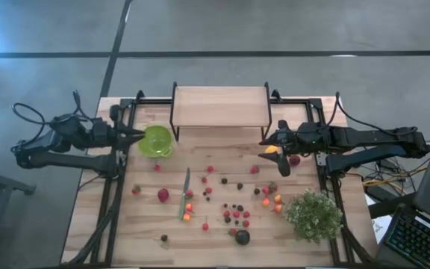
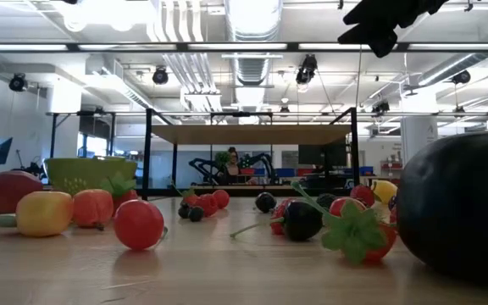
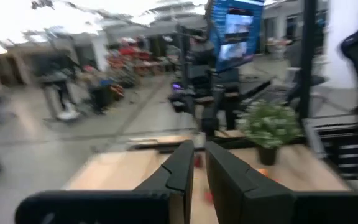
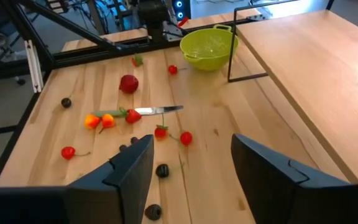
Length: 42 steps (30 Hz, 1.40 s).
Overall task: Pick & Place Fruit
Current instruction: Put the green colander on the shelf
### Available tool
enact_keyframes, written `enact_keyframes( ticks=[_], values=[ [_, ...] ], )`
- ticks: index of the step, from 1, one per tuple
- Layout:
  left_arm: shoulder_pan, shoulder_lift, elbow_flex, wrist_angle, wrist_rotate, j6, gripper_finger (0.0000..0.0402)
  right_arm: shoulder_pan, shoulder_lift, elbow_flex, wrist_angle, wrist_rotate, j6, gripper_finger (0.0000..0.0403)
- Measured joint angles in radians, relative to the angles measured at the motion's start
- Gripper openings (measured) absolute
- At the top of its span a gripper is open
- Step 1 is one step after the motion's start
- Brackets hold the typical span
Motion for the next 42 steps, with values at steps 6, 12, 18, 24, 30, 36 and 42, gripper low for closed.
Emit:
enact_keyframes(
  ticks=[6, 12, 18, 24, 30, 36, 42],
  values=[
    [-0.001, 0.098, -0.002, -0.02, 0.083, -0.084, 0.005, 0.0, 0.0, 0.0, 0.0, 0.0, -0.002, 0.0195],
    [-0.001, 0.184, -0.002, -0.073, 0.082, -0.04, 0.0049, 0.0, -0.001, 0.0, -0.042, 0.0, -0.008, 0.0183],
    [0.0, 0.242, -0.002, -0.146, 0.067, -0.028, 0.0059, 0.0, 0.0, 0.0, -0.053, 0.0, -0.024, 0.0169],
    [0.0, 0.284, -0.002, -0.252, -0.054, -0.023, 0.0087, 0.0, -0.001, 0.0, -0.054, 0.0, -0.023, 0.0155],
    [0.0, 0.316, -0.003, -0.382, -0.231, -0.062, 0.0149, 0.0, -0.001, 0.0, -0.055, 0.0, -0.022, 0.0139],
    [0.0, 0.339, -0.003, -0.516, -0.243, -0.108, 0.0196, 0.0, -0.001, 0.0, -0.057, 0.0, -0.02, 0.0123],
    [0.0, 0.361, -0.003, -0.605, -0.248, -0.165, 0.02, 0.0, -0.001, 0.0, -0.057, 0.0, -0.02, 0.0109]
  ],
)
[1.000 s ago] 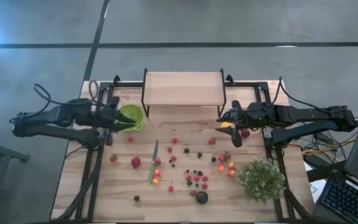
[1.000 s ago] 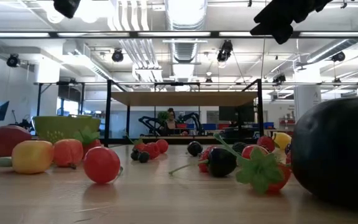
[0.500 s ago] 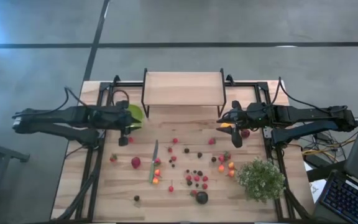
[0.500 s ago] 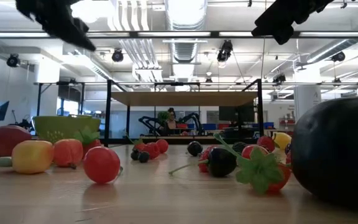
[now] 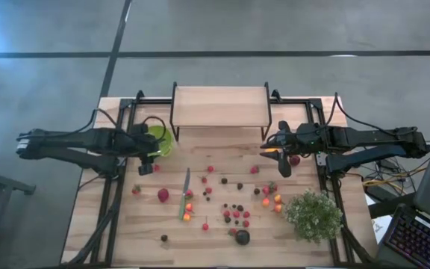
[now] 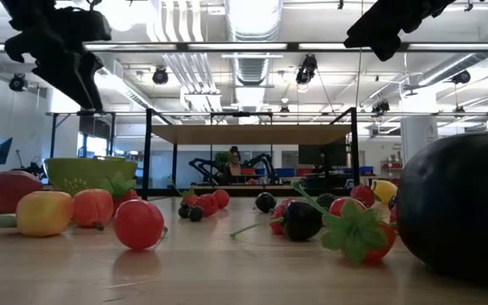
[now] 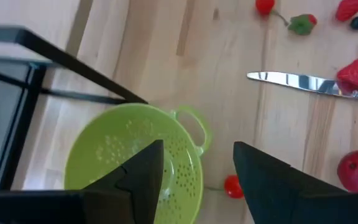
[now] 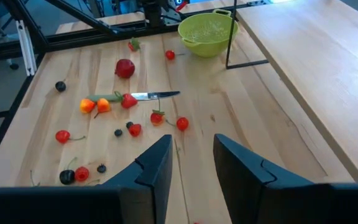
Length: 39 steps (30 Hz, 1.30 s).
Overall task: Pick & Place Fruit
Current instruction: Put the green colander on the shelf
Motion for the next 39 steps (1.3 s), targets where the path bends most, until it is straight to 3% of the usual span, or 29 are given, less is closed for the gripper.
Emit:
enact_keyframes(
  ticks=[8, 27, 39],
  values=[
    [0.0, 0.059, 0.0, -0.039, -0.001, -0.103, 0.0197, 0.0, 0.0, 0.0, 0.0, 0.0, 0.0, 0.0096],
    [-0.001, 0.28, 0.0, -0.054, 0.015, -0.136, 0.0197, 0.0, 0.0, 0.0, -0.003, 0.0, 0.0, 0.0063],
    [-0.001, 0.357, 0.0, -0.052, 0.002, -0.152, 0.0197, 0.0, 0.0, 0.0, -0.006, 0.0, 0.0, 0.01]
  ],
)
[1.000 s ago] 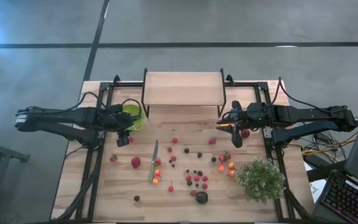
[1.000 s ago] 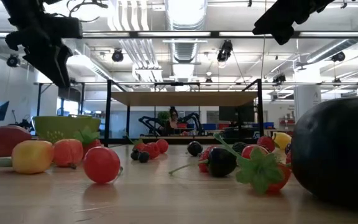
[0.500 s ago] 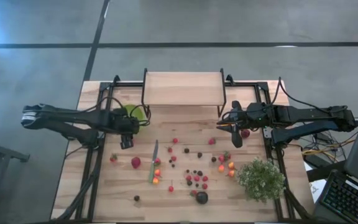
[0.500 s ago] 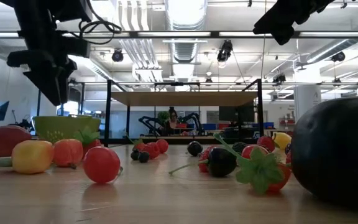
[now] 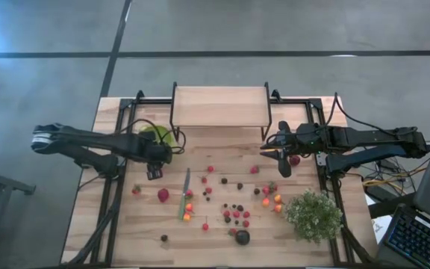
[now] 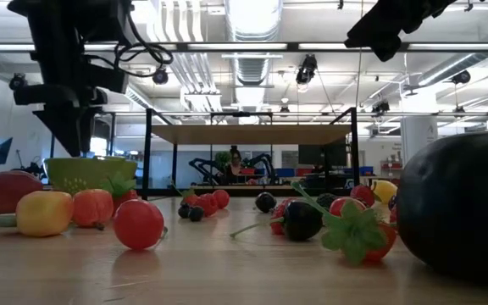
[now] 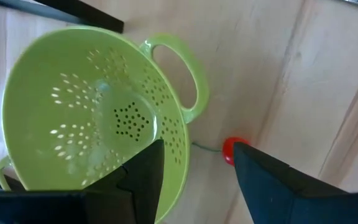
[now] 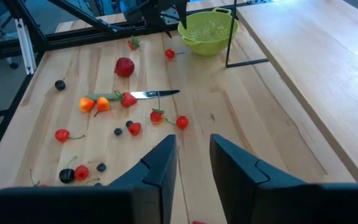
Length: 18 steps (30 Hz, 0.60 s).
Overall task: Pick & Place Fruit
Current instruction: Put the green colander on the shelf
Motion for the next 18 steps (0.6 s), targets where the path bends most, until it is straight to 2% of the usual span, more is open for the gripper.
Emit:
enact_keyframes(
  ticks=[12, 18],
  values=[
    [0.001, 0.085, 0.0, 0.015, -0.004, -0.007, 0.0195, 0.0, 0.0, 0.0, -0.006, 0.0, 0.0, 0.0136],
    [0.002, 0.111, -0.001, 0.015, -0.005, -0.01, 0.0161, 0.0, 0.0, 0.0, -0.007, 0.0, 0.0, 0.0151]
  ],
)
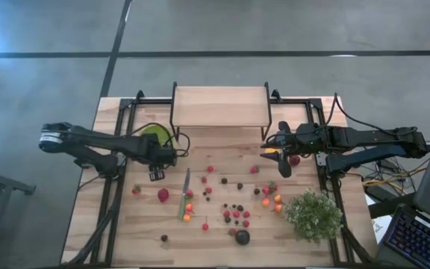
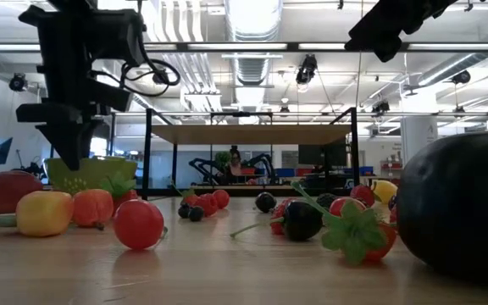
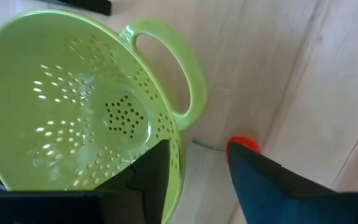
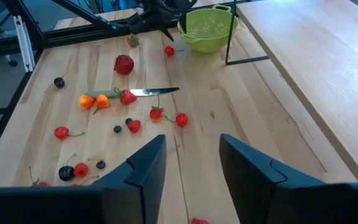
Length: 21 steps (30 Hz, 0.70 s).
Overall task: Pick & Place Fruit
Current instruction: Put the green colander on the shelf
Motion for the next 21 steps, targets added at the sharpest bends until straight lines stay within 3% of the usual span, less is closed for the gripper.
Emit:
enact_keyframes(
  ticks=[15, 21],
  values=[
    [0.002, 0.001, -0.012, 0.0, 0.002, 0.001, 0.0016, 0.0, 0.0, 0.0, 0.0, 0.0, 0.0, 0.0177],
    [0.002, 0.001, -0.012, -0.001, 0.0, 0.01, 0.0022, 0.0, 0.0, 0.0, 0.0, 0.0, 0.0, 0.0183]
  ],
)
